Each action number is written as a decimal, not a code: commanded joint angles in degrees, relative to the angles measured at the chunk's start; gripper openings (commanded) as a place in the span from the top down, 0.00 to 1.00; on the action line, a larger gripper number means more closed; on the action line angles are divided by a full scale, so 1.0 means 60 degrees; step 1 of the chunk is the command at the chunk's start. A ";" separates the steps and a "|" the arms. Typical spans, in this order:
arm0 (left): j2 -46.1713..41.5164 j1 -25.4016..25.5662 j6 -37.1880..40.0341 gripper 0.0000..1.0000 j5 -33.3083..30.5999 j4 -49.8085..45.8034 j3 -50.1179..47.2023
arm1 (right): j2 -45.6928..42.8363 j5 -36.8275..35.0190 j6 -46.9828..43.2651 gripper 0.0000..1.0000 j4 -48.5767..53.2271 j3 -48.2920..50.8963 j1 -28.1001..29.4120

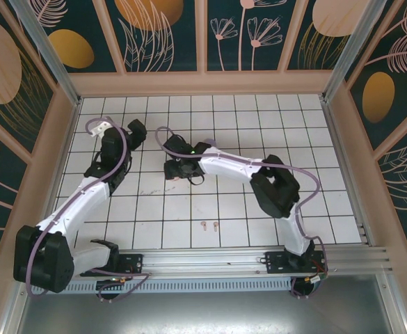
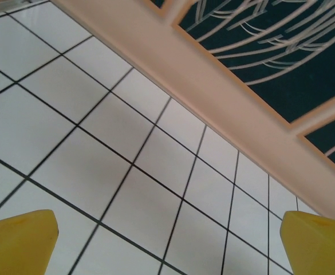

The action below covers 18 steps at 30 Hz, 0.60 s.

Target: Insert wireless bluetooth earbuds into charging case

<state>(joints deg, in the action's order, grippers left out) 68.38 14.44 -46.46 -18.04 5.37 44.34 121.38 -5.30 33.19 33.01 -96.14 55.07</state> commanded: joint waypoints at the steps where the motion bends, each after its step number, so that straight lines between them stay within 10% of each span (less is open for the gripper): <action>1: -0.0192 -0.0388 -0.0492 0.01 0.0376 -0.0239 -0.0136 | 0.0635 -0.0642 -0.0135 0.27 0.1123 -0.1077 0.0189; 18: -0.0648 -0.0898 -0.0762 0.01 0.0225 0.0111 -0.0753 | 0.2660 -0.1109 0.0444 0.29 0.2287 -0.3311 0.0373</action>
<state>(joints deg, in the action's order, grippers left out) 65.49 9.63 -50.09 -16.75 5.37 40.36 135.76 -10.50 34.72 43.38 -113.82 56.40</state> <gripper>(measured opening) 0.987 0.716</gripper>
